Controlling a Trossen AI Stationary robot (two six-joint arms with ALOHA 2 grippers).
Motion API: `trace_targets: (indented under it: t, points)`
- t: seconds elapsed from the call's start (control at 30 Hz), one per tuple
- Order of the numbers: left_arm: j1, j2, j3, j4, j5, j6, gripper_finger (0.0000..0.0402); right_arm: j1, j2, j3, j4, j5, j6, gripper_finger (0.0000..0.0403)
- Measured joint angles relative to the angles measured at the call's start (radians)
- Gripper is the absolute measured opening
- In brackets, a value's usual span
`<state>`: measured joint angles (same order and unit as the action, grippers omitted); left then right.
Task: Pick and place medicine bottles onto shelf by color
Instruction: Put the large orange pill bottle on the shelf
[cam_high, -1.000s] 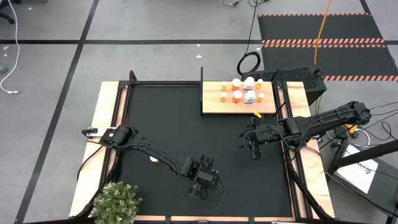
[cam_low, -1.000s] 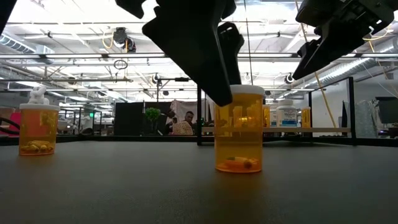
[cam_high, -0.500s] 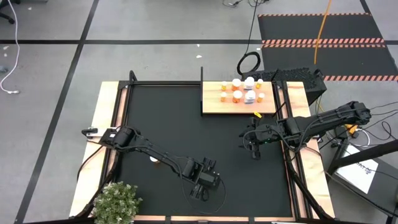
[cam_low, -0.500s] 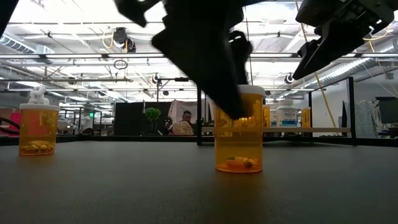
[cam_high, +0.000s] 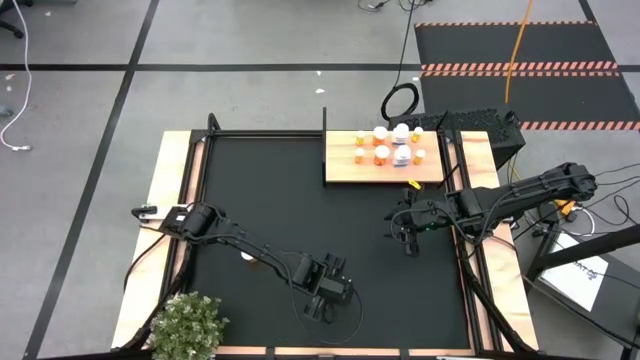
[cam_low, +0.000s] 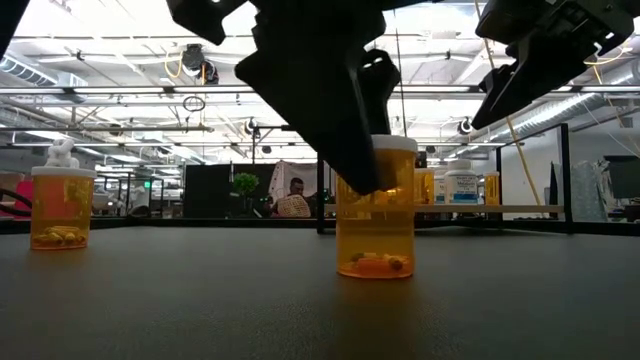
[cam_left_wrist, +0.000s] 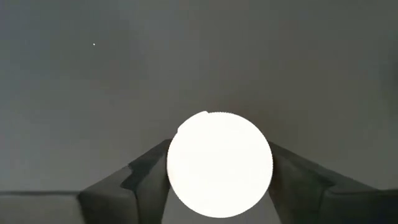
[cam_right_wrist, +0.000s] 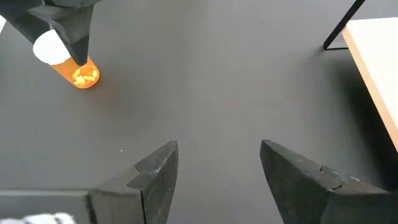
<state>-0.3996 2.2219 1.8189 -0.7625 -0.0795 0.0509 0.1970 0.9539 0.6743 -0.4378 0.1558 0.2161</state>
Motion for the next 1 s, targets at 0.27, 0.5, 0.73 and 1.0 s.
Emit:
trace_targets:
  t: [0.27,0.5,0.73,1.0]
  points:
    - [0.012,-0.013,0.002,-0.015,-0.001,0.032,0.0202,0.0,0.0,0.0,0.0,0.0,0.0,0.0224]
    - [0.032,-0.097,0.004,-0.086,-0.051,0.086,0.0225,0.0,0.0,0.0,0.011,0.0,-0.003,0.0224]
    - [0.106,-0.213,0.004,-0.098,-0.064,0.097,0.0202,0.0,0.0,0.0,0.028,0.0,-0.017,0.0224]
    - [0.198,-0.297,0.004,-0.106,-0.08,0.14,0.0215,0.0,0.0,0.0,0.046,0.0,-0.03,0.0224]
